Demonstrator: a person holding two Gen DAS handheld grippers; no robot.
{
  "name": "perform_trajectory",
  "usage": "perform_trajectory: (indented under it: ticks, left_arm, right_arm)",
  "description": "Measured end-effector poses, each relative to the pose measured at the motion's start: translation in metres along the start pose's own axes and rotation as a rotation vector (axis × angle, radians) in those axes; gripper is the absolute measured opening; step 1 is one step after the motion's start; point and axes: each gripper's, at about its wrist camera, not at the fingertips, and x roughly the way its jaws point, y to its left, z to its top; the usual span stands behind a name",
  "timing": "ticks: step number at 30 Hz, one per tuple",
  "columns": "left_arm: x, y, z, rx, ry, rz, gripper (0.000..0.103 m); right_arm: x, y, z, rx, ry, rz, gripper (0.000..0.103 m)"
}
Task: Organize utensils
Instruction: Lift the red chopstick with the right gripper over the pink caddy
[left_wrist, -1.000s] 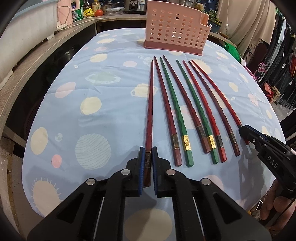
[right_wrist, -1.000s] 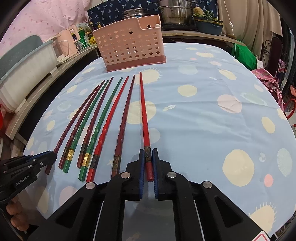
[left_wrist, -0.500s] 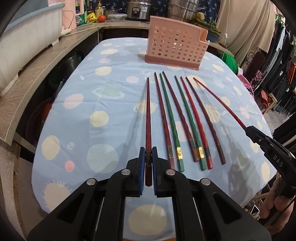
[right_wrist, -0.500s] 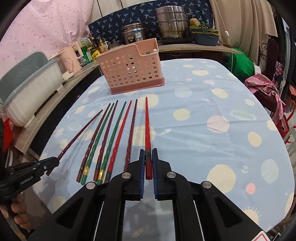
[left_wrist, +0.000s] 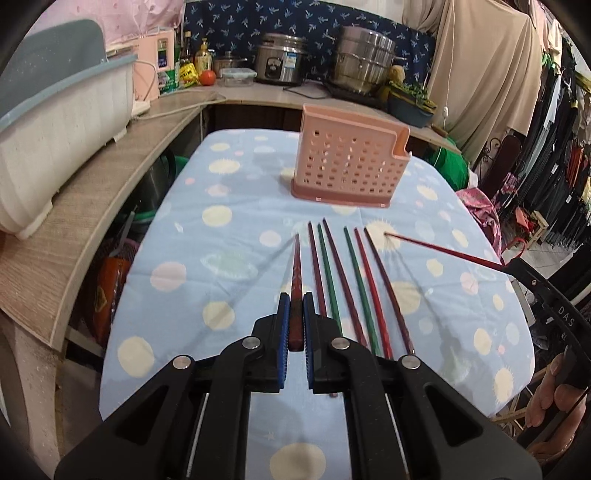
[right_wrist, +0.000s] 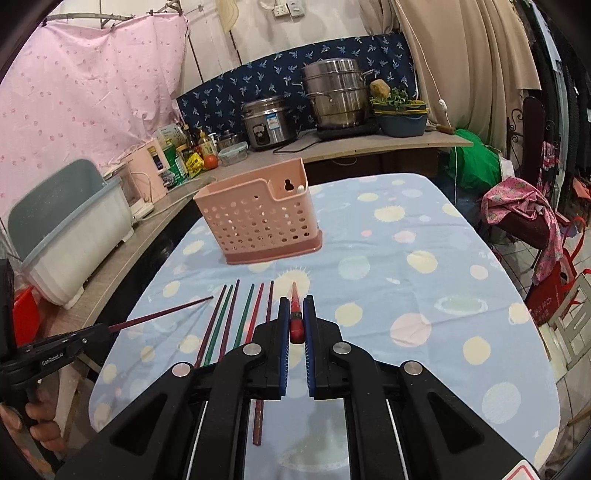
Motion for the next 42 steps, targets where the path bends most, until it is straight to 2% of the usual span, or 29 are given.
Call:
perform_trajectory:
  ticks: [9,18,29,42]
  left_arm:
    - [-0.014,-0.003,0.045,0.010,-0.094,0.020,0.007]
    - [-0.013,-0.009,0.089,0.038,-0.165,0.047,0.007]
    - [-0.020,-0.021,0.148,0.037,-0.245,0.029,0.007]
    - [-0.059,-0.043,0.228,0.034,-0.455,0.026,0.007]
  right_arm:
    - [-0.002,0.000,0.045,-0.020,-0.073,0.011,0.007]
    - [0.007,-0.001,0.080,-0.024,-0.100,0.030,0.007]
    - [0.008,0.005,0.132,-0.039,-0.177,0.048,0.007]
    - [0.005,0.027,0.224,-0.031,-0.344,0.105,0.007]
